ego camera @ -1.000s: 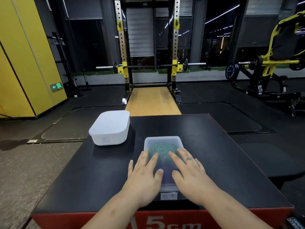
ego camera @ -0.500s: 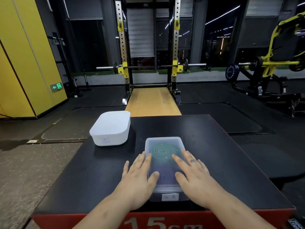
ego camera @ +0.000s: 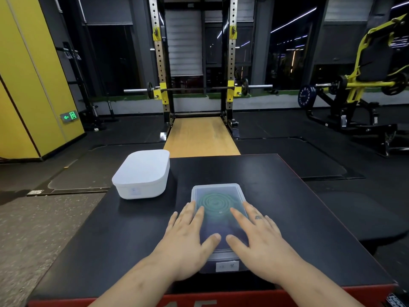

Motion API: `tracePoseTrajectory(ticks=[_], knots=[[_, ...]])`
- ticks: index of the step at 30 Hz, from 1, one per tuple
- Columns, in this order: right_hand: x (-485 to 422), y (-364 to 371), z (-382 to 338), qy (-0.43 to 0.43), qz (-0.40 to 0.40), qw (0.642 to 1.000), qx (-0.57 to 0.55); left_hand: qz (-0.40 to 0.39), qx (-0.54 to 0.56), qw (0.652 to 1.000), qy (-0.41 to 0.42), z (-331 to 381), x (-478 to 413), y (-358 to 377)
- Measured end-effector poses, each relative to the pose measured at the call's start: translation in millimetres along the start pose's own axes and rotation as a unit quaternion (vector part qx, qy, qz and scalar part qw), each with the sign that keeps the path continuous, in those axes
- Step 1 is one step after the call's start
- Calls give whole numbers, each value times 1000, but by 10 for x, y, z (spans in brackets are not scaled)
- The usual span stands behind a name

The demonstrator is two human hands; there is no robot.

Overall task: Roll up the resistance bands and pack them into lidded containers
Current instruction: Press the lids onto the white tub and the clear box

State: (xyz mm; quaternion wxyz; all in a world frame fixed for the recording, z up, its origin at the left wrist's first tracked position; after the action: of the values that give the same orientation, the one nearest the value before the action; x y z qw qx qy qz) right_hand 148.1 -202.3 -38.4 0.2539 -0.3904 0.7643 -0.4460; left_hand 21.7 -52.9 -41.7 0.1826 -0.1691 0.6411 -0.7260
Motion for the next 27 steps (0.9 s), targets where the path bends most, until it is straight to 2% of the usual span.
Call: tracePoseTrajectory(ticks=[27], knots=[[-1276, -793, 1506, 86, 21, 994, -61, -11, 5, 1000, 24, 998, -2071, 47]])
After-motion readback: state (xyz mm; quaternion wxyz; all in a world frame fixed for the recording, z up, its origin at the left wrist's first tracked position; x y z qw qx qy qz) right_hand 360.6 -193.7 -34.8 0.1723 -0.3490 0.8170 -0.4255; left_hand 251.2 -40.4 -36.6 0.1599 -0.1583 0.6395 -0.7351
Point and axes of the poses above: each hand's wrist, its own x-axis away from the middle knuckle, its own y-axis out of the palm, z = x × y, the point moved 4 cm from there along -x, towards the middle knuckle, and after that the axes turned 8 degrees about -x, right-handed, at the moved point
